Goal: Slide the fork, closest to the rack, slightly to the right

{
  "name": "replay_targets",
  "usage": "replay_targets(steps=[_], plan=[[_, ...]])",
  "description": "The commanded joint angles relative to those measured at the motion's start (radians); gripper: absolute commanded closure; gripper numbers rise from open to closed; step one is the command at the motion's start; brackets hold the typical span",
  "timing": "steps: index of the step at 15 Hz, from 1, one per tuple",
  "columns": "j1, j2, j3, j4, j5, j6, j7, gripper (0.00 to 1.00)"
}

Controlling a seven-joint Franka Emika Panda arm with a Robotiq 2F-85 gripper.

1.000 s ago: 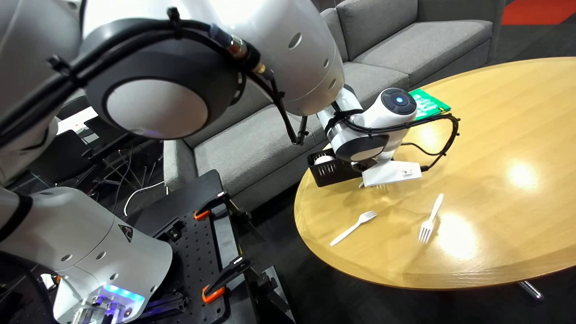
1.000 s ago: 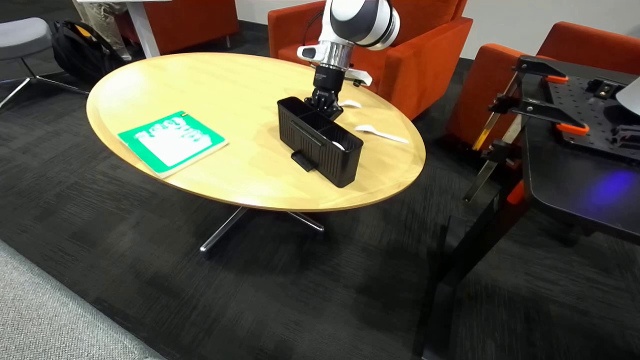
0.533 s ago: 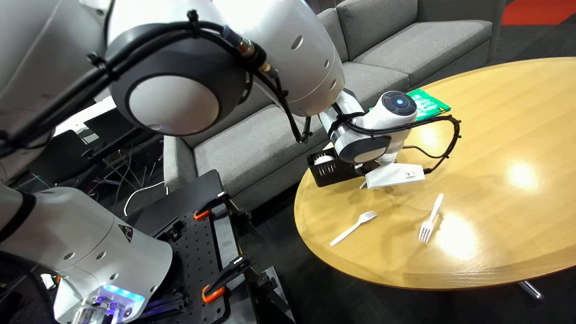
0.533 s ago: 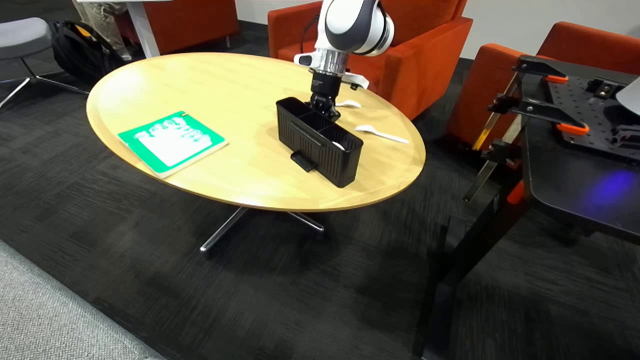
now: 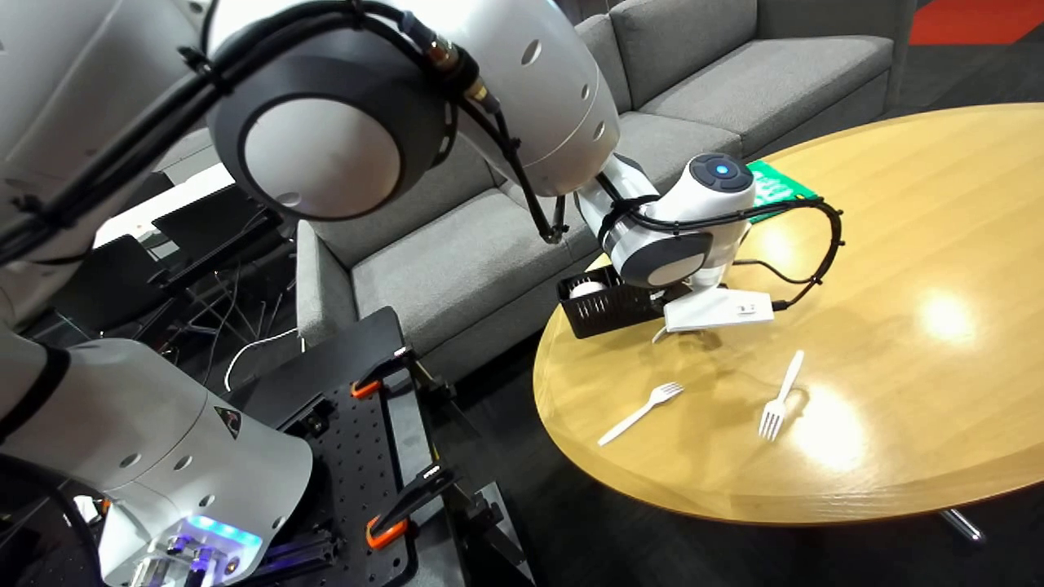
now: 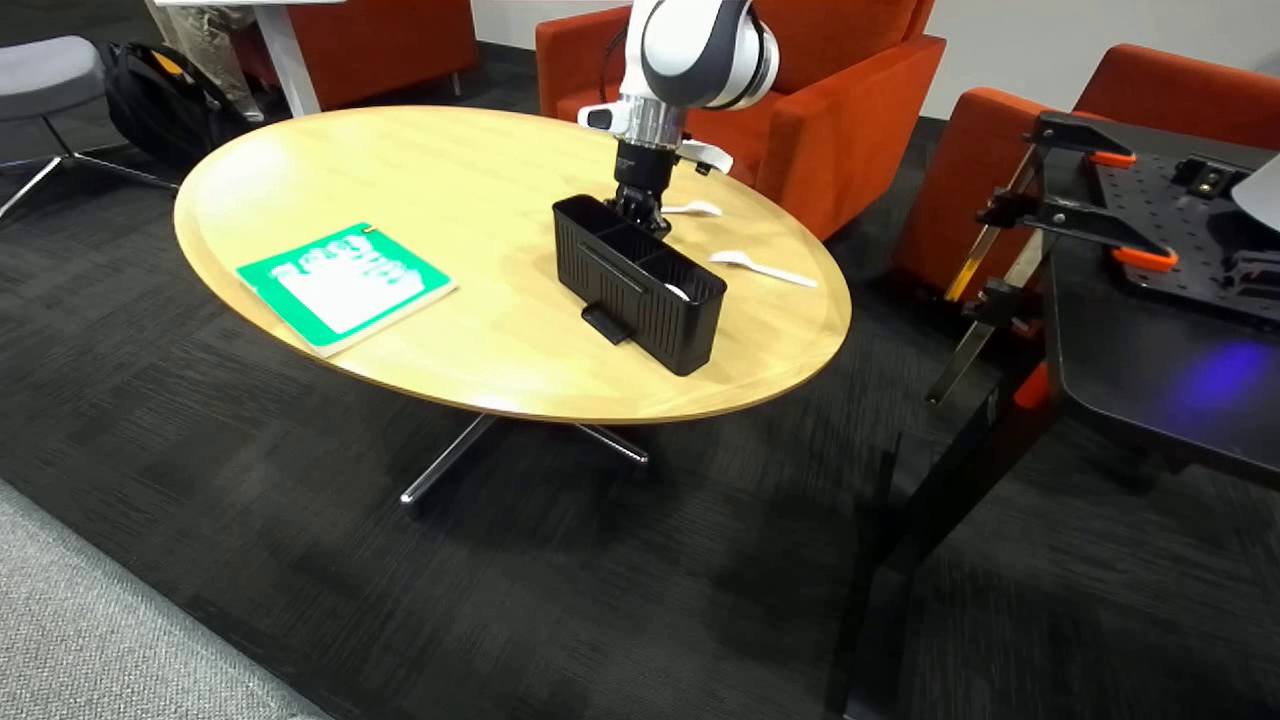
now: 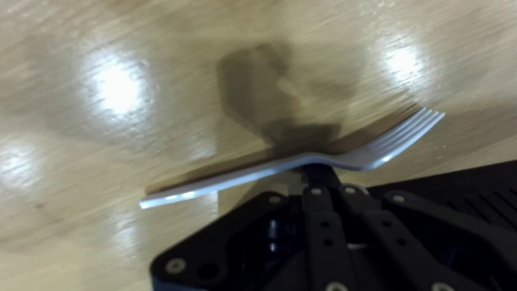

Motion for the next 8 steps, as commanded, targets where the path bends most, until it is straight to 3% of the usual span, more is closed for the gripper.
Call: replay_targets(steps=[1, 8], plan=[[0.042, -0.008, -0.067, 0.022, 0.005, 0.024, 0.081, 1.0], [0.11, -0.026, -0.201, 0.045, -0.023, 0.033, 0.274, 1.0]])
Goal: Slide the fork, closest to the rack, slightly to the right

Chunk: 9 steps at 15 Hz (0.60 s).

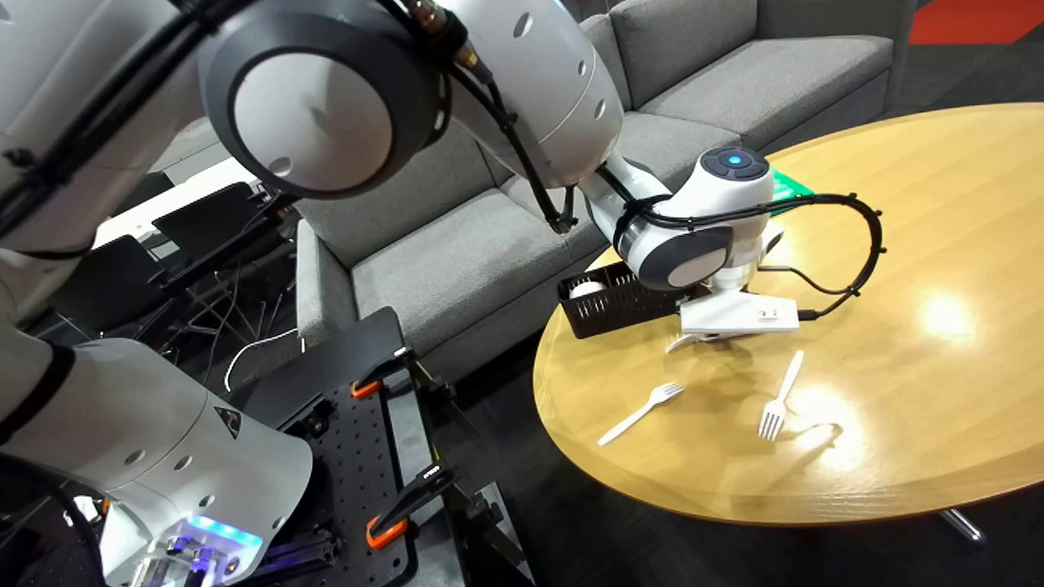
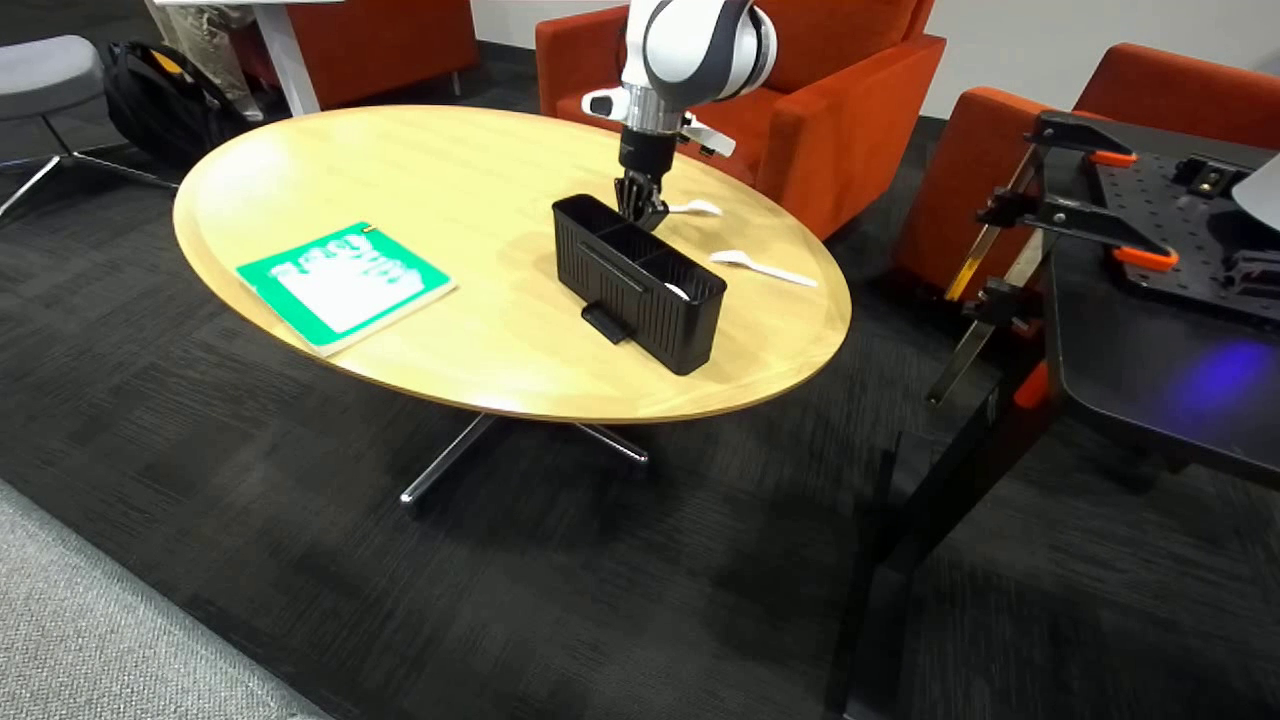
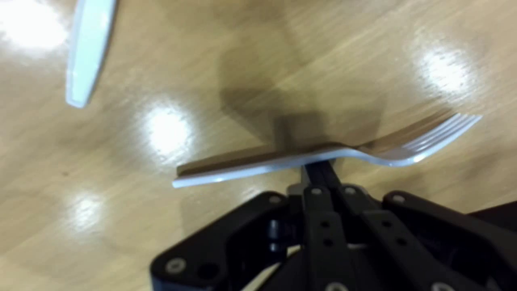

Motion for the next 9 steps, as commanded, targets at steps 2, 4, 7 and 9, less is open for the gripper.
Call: replay_targets(steps=[2, 4, 7, 9], plan=[[0.053, -0.012, -0.102, 0.004, -0.031, 0.014, 0.142, 1.0], [0.073, -0.018, -0.13, 0.003, -0.046, 0.009, 0.191, 1.0], [0.08, -0.059, -0.138, -0.045, -0.073, 0.022, 0.233, 1.0], [0.067, -0.124, -0.13, -0.134, -0.091, 0.074, 0.237, 1.0]])
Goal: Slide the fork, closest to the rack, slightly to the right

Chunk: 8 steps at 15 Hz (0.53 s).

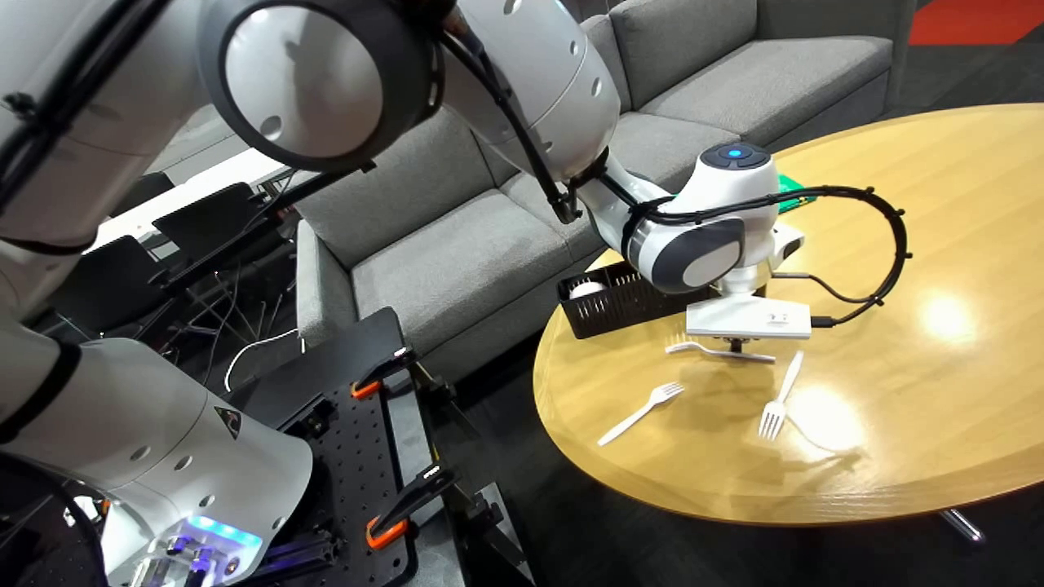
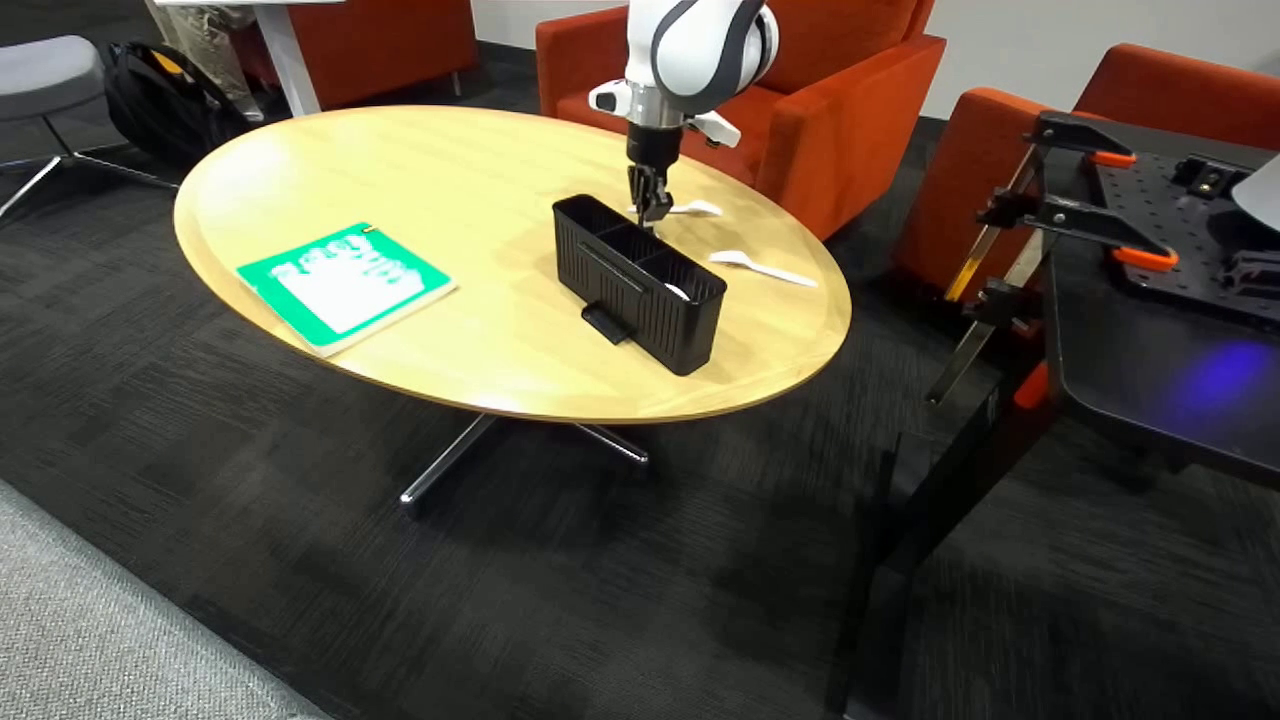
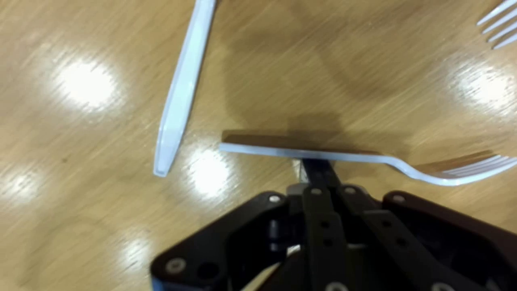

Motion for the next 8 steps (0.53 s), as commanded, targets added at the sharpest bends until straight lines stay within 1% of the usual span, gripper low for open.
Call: replay_targets(steps=[1, 4, 6, 8], plan=[[-0.013, -0.14, -0.007, -0.19, -0.045, 0.109, 0.042, 1.0], [-0.044, -0.239, 0.005, -0.318, -0.081, 0.231, 0.037, 1.0], [-0.082, -0.309, 0.03, -0.407, -0.116, 0.296, 0.008, 1.0], [-0.111, -0.382, 0.042, -0.498, -0.151, 0.351, 0.014, 1.0]])
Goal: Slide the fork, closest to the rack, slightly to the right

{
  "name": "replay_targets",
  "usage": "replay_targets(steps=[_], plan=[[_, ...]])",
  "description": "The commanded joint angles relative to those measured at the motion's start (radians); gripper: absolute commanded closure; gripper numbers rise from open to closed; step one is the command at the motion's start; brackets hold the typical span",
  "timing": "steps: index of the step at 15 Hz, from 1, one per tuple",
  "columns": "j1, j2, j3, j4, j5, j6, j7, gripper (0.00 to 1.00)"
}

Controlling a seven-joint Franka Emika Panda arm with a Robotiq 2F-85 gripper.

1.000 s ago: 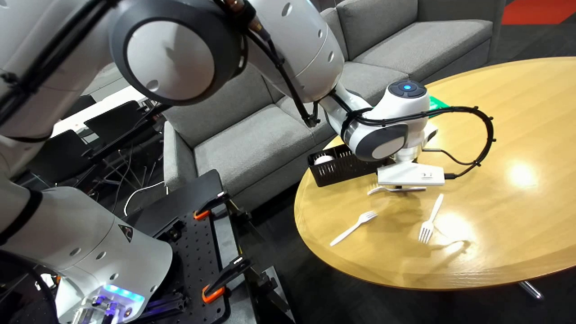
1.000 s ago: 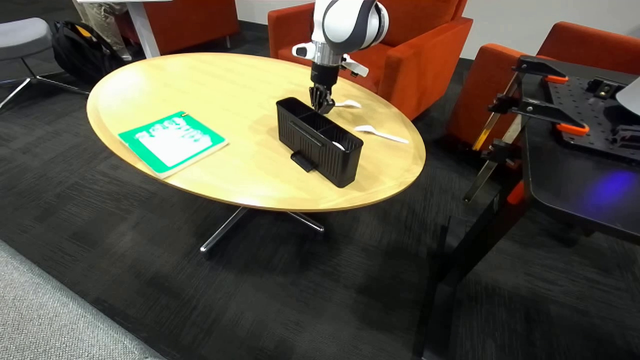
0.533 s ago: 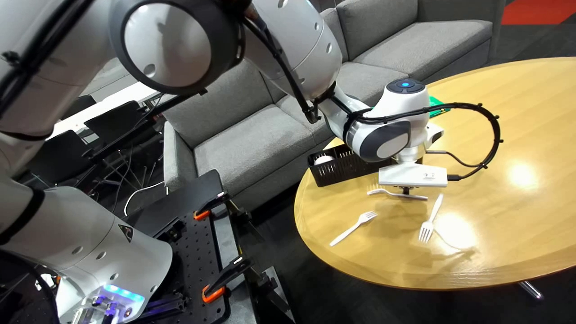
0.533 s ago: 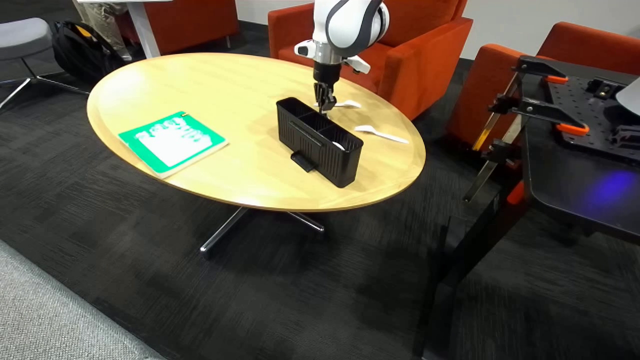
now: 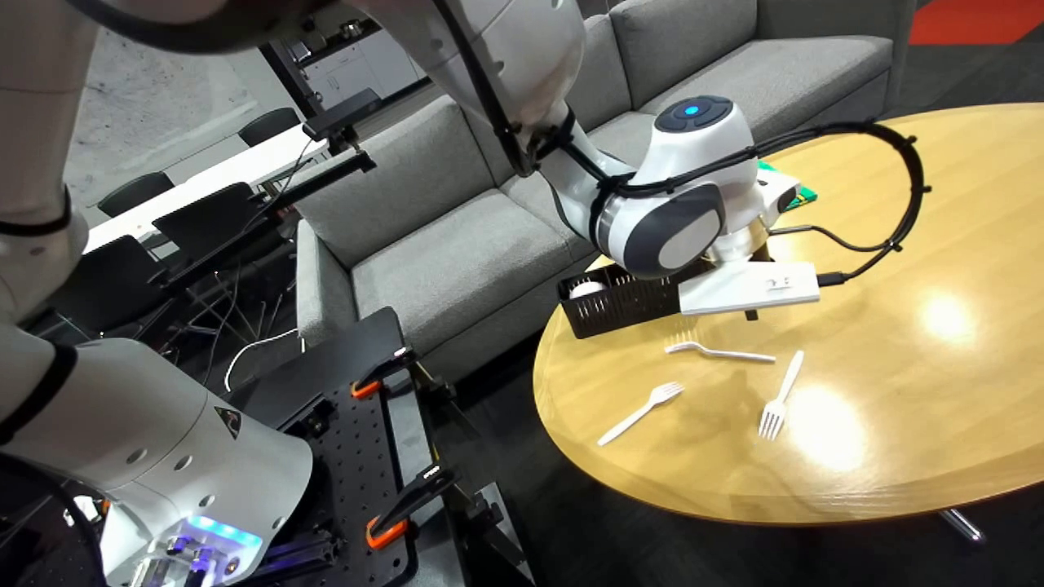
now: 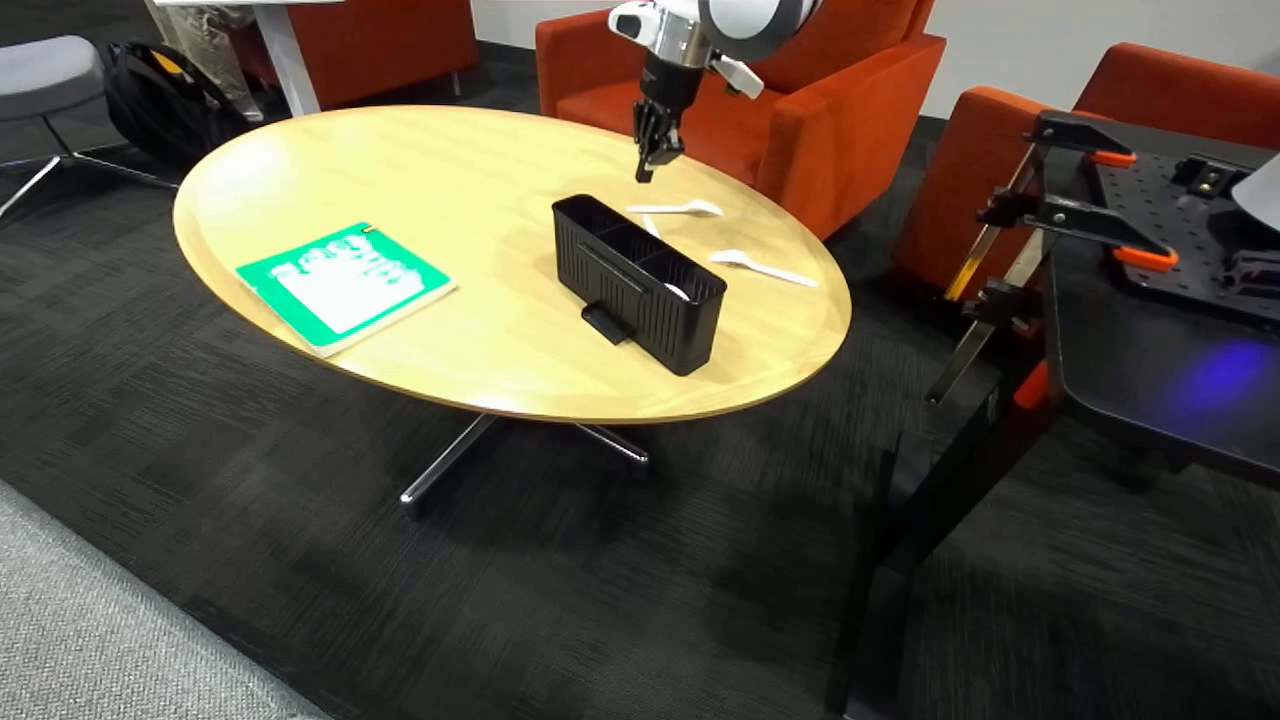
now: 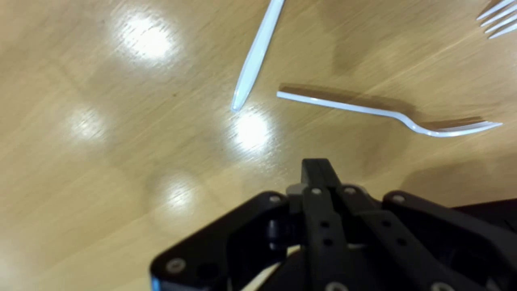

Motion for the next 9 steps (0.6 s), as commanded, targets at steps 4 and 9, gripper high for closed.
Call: replay_targets(steps=[4, 9], plan=[[-0.126, -0.304, 0.068, -0.383, -0.12, 0.156, 0.0, 1.0], [-0.211, -0.442, 0.141, -0.562, -0.179, 0.183, -0.001, 1.0]])
